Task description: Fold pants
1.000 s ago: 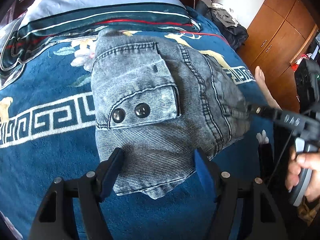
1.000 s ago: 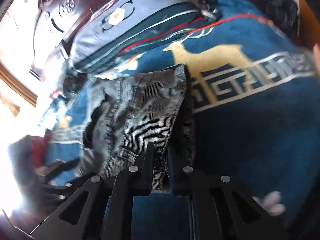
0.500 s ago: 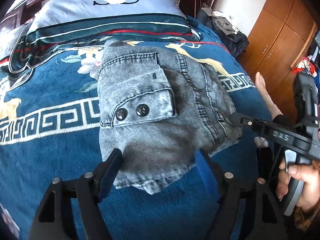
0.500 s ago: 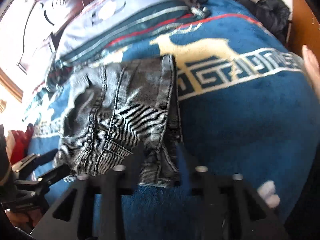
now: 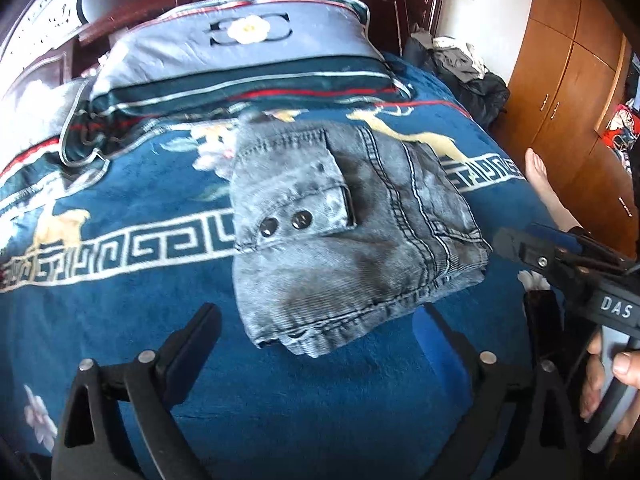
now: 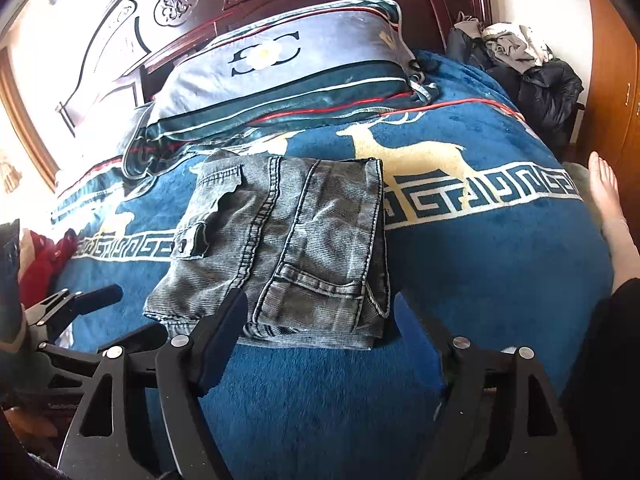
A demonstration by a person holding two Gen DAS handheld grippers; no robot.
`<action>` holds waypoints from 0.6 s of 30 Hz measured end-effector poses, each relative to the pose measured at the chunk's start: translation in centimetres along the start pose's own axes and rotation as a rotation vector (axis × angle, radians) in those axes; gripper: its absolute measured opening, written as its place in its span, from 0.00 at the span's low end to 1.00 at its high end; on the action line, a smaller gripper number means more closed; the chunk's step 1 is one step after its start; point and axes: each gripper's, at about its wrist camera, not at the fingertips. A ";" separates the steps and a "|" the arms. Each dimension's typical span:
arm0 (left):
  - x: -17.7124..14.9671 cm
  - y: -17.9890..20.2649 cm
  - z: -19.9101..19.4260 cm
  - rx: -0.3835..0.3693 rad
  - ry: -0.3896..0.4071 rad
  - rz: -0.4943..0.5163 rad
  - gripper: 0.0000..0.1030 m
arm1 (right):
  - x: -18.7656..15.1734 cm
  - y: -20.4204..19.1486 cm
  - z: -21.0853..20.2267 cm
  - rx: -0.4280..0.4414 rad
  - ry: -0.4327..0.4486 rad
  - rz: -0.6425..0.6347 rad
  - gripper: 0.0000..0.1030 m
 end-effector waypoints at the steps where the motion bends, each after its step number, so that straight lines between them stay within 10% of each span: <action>1: 0.0 0.0 -0.2 0.007 0.011 0.006 0.96 | -0.1 0.0 -0.2 0.005 0.001 0.008 0.76; 18: 0.4 -0.5 -2.3 0.066 0.075 -0.028 1.00 | -0.3 -1.8 -3.2 0.002 0.029 0.006 0.86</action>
Point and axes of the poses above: each gripper's, at about its wrist camera, not at the fingertips, and z roughly the way its jaws point, y to its right, x to its top, and after that the axes turned 8 degrees about -z, right-handed
